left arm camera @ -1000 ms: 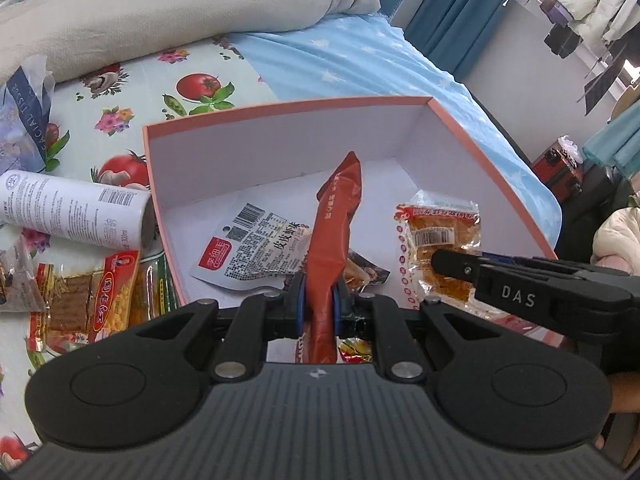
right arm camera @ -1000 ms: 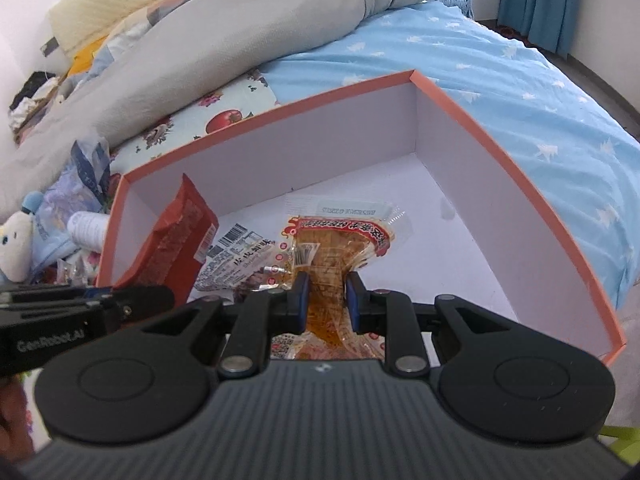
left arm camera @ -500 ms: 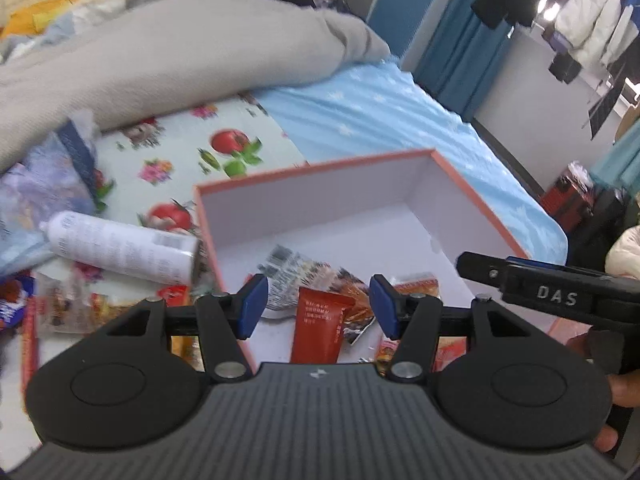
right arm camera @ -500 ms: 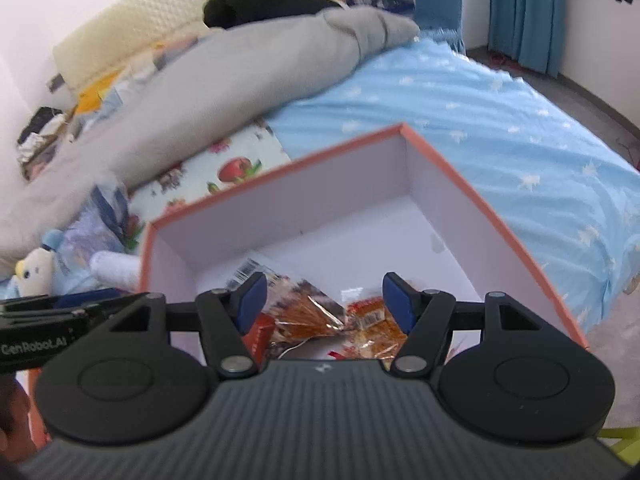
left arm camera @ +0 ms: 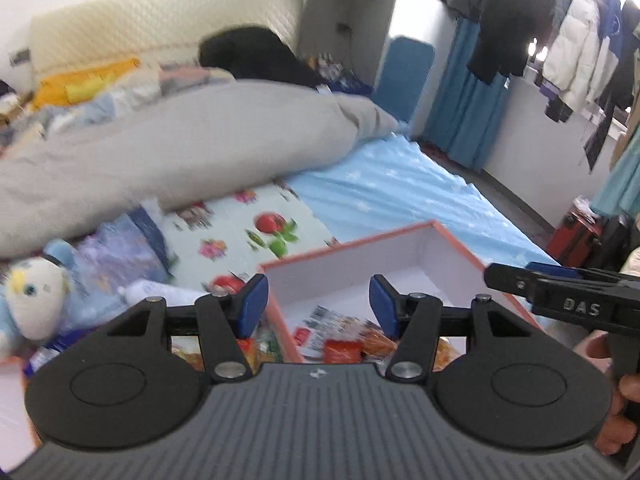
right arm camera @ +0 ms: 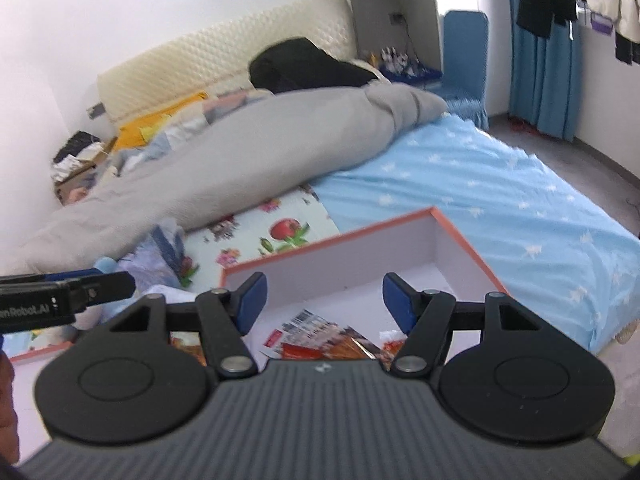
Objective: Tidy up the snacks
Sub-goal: 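Move both open tools back over the snack pile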
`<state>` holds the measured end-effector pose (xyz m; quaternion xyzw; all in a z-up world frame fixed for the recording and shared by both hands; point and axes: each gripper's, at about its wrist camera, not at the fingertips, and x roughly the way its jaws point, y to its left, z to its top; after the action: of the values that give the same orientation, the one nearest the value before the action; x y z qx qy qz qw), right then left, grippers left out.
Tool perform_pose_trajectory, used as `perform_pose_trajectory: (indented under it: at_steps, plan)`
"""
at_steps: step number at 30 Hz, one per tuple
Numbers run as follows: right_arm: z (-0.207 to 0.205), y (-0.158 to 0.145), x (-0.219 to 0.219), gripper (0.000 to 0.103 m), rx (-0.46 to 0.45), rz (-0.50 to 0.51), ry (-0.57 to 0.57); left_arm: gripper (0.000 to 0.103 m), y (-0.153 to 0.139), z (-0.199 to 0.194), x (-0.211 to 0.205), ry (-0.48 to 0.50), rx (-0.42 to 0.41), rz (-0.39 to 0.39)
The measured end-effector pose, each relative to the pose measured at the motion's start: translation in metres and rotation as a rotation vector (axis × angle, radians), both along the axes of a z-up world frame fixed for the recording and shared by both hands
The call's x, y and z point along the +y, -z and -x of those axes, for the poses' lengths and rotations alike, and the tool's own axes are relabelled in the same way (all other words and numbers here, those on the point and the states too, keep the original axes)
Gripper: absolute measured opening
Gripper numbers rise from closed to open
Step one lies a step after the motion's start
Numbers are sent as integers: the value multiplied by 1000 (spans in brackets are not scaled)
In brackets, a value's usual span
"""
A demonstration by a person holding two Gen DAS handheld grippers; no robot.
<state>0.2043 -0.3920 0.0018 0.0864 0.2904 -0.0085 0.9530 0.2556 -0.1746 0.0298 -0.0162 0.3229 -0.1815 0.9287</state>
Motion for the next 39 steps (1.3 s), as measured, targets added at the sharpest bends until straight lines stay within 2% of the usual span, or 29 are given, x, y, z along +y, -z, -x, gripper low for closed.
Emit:
perform_pose_trajectory:
  at_steps: [8, 16, 26, 35, 39]
  plan:
    - [28, -25, 28, 66, -91, 0, -68, 62, -34, 44, 33, -65, -85, 21]
    - [53, -25, 58, 66, -127, -36, -148, 62, -40, 93, 68, -123, -114, 26]
    - [75, -11, 102, 66, -121, -47, -244, 62, -21, 141, 114, -215, -102, 22]
    - [91, 11, 133, 66, -81, -42, -340, 62, 8, 170, 152, -299, -70, 45]
    - [98, 24, 143, 66, -50, -33, -387, 62, 22, 177, 160, -315, -55, 30]
